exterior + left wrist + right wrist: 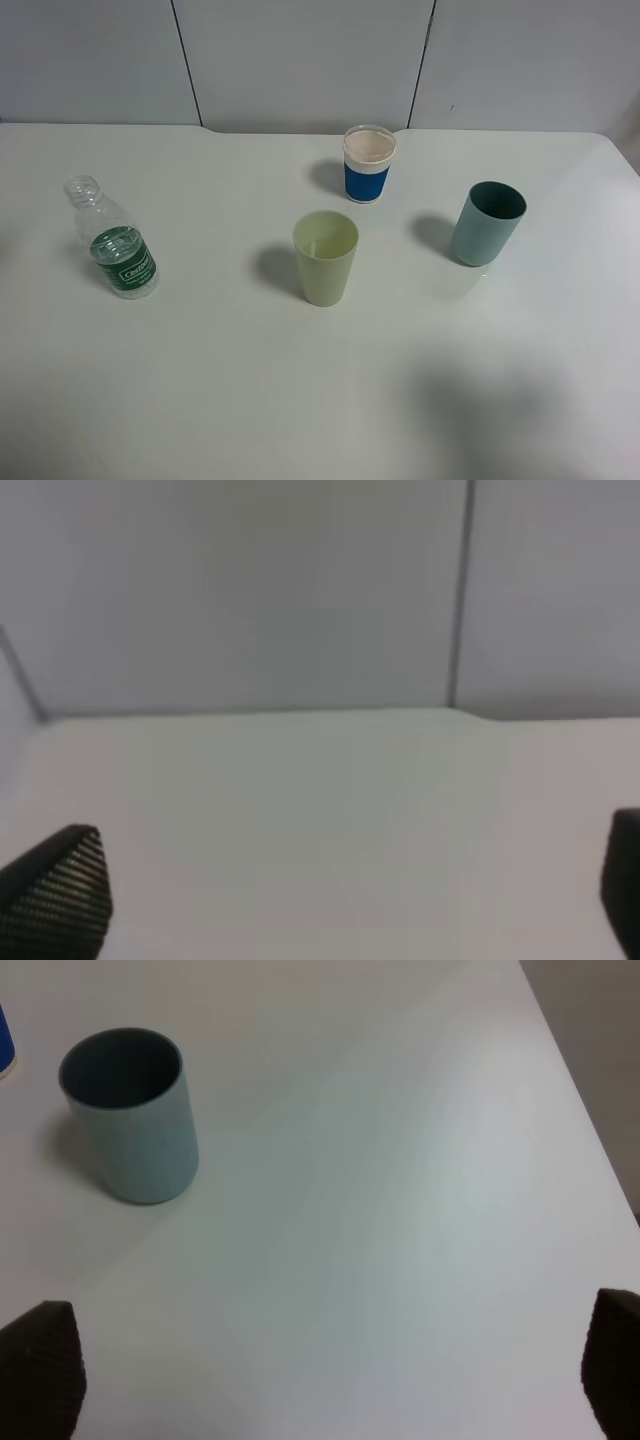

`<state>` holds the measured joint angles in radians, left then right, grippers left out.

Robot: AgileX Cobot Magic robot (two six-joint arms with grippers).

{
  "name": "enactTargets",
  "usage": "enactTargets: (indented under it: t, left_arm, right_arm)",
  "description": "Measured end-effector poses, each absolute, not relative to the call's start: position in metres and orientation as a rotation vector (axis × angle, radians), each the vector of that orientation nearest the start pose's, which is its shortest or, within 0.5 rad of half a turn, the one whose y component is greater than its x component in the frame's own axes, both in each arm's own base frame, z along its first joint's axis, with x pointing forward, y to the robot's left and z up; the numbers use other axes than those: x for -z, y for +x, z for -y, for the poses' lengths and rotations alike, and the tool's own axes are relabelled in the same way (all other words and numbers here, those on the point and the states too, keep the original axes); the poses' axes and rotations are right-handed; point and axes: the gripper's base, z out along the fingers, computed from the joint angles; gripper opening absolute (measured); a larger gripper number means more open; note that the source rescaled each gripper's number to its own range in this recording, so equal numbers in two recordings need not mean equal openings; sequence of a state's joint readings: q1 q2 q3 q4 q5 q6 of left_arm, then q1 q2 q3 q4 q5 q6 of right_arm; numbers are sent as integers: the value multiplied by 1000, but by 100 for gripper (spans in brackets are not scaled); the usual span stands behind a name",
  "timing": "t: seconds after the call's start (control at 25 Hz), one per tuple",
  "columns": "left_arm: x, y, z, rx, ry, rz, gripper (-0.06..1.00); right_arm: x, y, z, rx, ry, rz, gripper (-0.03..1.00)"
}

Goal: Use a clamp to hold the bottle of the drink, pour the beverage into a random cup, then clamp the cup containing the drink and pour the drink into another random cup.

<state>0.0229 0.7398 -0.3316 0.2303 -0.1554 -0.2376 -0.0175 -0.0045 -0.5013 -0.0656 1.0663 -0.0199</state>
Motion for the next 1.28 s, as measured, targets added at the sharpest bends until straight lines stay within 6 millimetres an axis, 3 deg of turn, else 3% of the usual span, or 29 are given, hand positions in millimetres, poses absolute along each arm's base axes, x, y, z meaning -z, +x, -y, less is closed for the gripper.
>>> enactTargets:
  t: [0.04,0.16,0.24,0.4,0.44,0.64,0.84,1.04,1.28]
  left_arm:
    - [-268,152,0,21,-3,-1740,100]
    - [-300,141,-4,-67,22,-1750,100]
    - [-309,137,-5,-87,28,-1760,100]
    - [-334,111,-5,-132,74,-1773,100]
    - [-334,111,-5,-132,74,-1773,100]
    - [-347,71,-3,-118,64,-1725,100]
    - [-342,16,-3,-63,-11,-1665,100]
    - [-334,-1,-3,-59,-22,-1679,100]
    - [-312,-18,-6,-54,-100,-1859,100]
  right_arm:
    - [-277,-6,5,102,1,-2044,100]
    - [-277,-6,5,102,1,-2044,100]
    - [-277,-6,5,102,1,-2044,100]
    - [-277,-6,5,102,1,-2044,100]
    - [-277,-6,5,102,1,-2044,100]
    - [-277,-6,5,102,1,-2044,100]
    - [-277,-6,5,102,1,-2044,100]
    - [-277,-6,5,102,1,-2044,100]
    - [-277,-6,5,102,1,-2044,100]
